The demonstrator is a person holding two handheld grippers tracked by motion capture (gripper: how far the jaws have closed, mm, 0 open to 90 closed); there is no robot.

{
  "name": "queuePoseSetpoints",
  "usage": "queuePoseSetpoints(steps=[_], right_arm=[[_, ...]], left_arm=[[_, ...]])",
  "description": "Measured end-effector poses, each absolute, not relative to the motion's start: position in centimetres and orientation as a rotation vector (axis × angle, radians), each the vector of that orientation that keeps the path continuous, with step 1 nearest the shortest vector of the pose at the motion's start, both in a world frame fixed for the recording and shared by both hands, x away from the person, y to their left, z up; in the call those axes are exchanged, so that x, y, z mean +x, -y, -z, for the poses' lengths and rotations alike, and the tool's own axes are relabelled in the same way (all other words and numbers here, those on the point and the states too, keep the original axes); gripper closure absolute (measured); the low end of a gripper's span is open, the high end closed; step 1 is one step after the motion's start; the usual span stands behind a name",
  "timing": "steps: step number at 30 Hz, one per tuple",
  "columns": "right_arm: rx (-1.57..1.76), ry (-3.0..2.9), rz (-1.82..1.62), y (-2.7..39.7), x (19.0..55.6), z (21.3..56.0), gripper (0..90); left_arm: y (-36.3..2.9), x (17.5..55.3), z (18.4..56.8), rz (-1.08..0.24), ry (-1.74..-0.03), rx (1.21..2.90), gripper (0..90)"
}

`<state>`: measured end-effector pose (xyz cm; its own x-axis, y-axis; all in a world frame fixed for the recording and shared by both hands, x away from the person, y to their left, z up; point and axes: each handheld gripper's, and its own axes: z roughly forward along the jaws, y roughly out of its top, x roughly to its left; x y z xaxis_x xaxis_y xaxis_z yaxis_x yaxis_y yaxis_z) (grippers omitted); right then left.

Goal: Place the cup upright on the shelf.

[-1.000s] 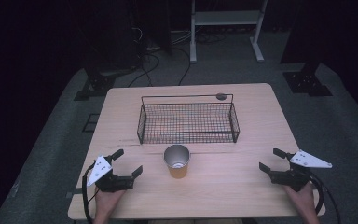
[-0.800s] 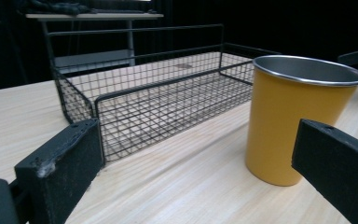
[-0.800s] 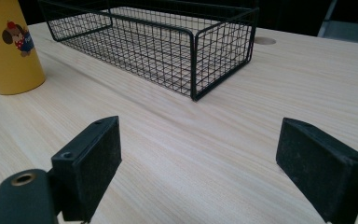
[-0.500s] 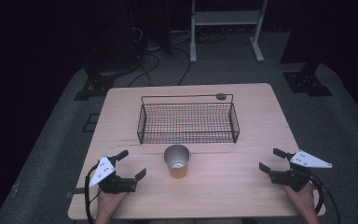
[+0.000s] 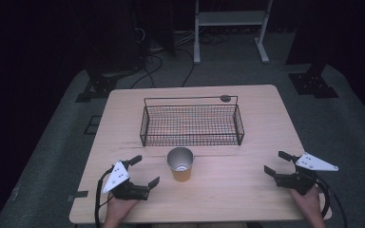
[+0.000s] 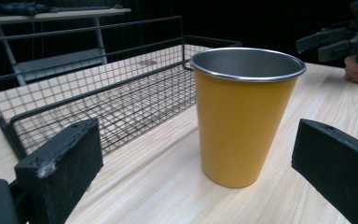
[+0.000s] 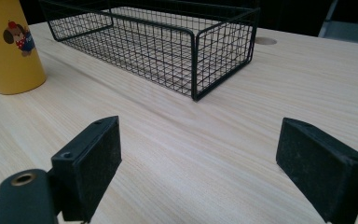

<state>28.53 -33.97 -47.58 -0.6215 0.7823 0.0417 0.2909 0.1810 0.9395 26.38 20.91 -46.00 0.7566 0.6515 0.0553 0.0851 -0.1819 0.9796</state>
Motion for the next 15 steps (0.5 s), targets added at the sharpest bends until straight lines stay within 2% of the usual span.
queuePoseSetpoints(steps=[15], right_arm=[[1.007,-2.01,-1.441,34.0,28.6,47.6,12.9]], left_arm=[[-17.5,26.9,45.7,-0.517,-0.536,1.744,1.0]])
